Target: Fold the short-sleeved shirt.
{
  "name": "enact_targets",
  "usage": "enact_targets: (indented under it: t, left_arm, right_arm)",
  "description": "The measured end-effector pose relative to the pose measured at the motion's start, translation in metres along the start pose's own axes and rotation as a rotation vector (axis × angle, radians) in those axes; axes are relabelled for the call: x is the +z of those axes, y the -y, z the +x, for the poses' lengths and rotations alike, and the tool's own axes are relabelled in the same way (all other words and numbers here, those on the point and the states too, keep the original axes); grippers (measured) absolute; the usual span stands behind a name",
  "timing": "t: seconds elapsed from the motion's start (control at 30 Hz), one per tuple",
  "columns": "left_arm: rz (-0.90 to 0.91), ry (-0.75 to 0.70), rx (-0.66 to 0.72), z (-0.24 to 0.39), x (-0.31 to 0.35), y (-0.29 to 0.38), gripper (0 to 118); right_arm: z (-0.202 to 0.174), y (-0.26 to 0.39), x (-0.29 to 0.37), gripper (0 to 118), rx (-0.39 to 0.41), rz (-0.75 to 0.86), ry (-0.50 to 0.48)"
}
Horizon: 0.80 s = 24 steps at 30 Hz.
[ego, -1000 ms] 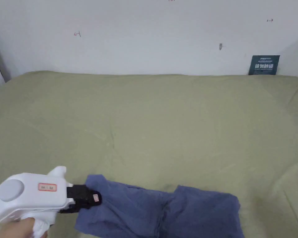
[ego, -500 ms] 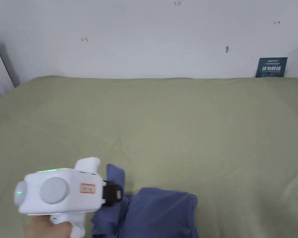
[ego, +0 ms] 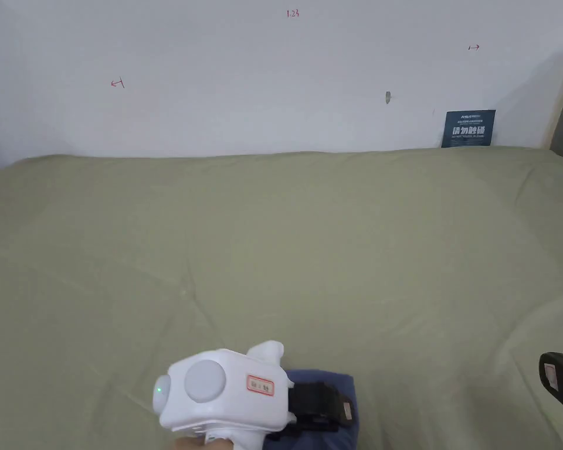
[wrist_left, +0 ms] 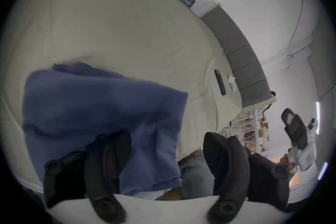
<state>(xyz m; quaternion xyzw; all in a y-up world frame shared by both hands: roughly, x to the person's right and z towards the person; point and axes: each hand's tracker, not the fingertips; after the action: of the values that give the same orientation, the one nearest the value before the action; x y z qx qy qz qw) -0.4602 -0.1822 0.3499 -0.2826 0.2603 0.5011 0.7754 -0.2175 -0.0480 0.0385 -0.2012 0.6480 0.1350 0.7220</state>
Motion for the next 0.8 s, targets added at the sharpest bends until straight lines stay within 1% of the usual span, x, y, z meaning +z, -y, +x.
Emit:
enact_targets:
  t: [0.07, 0.1, 0.13, 0.17, 0.2, 0.23, 0.27, 0.37, 0.47, 0.53, 0.63, 0.67, 0.7, 0.73, 0.8]
  left_arm:
    - [0.104, 0.027, -0.018, -0.005, 0.026, -0.008, 83]
    - [0.151, 0.055, -0.017, -0.004, 0.037, -0.007, 78]
    - [0.207, 0.083, -0.002, -0.009, 0.046, -0.008, 66]
    - [0.252, 0.11, 0.024, -0.016, 0.05, -0.008, 28]
    - [0.273, 0.12, 0.043, -0.021, 0.049, -0.007, 0]
    - [0.283, 0.135, 0.067, -0.024, 0.045, -0.003, 0]
    - [0.289, 0.087, 0.059, -0.027, 0.042, 0.003, 0]
    - [0.221, 0.126, 0.08, -0.033, 0.018, 0.018, 0]
    - [0.196, 0.117, 0.087, -0.027, -0.013, 0.039, 0]
    - [0.15, 0.173, 0.126, -0.025, -0.037, 0.055, 0]
    - [0.111, 0.165, 0.221, -0.023, -0.074, 0.079, 0]
    - [0.122, 0.198, 0.249, -0.02, -0.081, 0.085, 0]
    - [0.149, 0.198, 0.252, -0.014, -0.082, 0.088, 0]
    - [0.158, 0.189, 0.241, -0.006, -0.079, 0.09, 0]
    - [0.119, 0.236, 0.216, -0.006, -0.074, 0.086, 0]
  right_arm:
    - [0.0, 0.001, 0.003, 0, 0.016, 0.006, 0.002]
    - [0.0, 0.001, 0.003, 0, 0.018, 0.007, 0.001]
    - [-0.001, 0.001, 0.004, 0, 0.016, 0.007, 0.002]
    - [-0.001, 0.001, 0.005, 0, 0.01, 0.011, -0.002]
    - [0.0, 0.001, 0.006, 0, 0.005, 0.015, -0.008]
    - [0.0, 0.001, 0.007, 0, -0.001, 0.019, -0.013]
    - [0.0, 0.001, 0.007, 0, -0.006, 0.023, -0.014]
    - [0.0, 0.0, 0.012, 0, 0.003, 0.034, -0.012]
    - [-0.003, -0.002, 0.016, 0, 0.001, 0.059, -0.01]
    - [-0.004, 0.0, 0.015, 0, -0.009, 0.072, -0.023]
    - [-0.007, 0.008, -0.002, 0, -0.004, 0.103, -0.048]
    - [-0.01, 0.008, -0.011, 0, -0.005, 0.092, -0.062]
    - [-0.012, 0.009, -0.019, 0, -0.008, 0.075, -0.083]
    - [-0.015, 0.011, -0.029, 0, -0.011, 0.053, -0.129]
    - [-0.023, 0.013, -0.049, 0, -0.004, 0.035, -0.198]
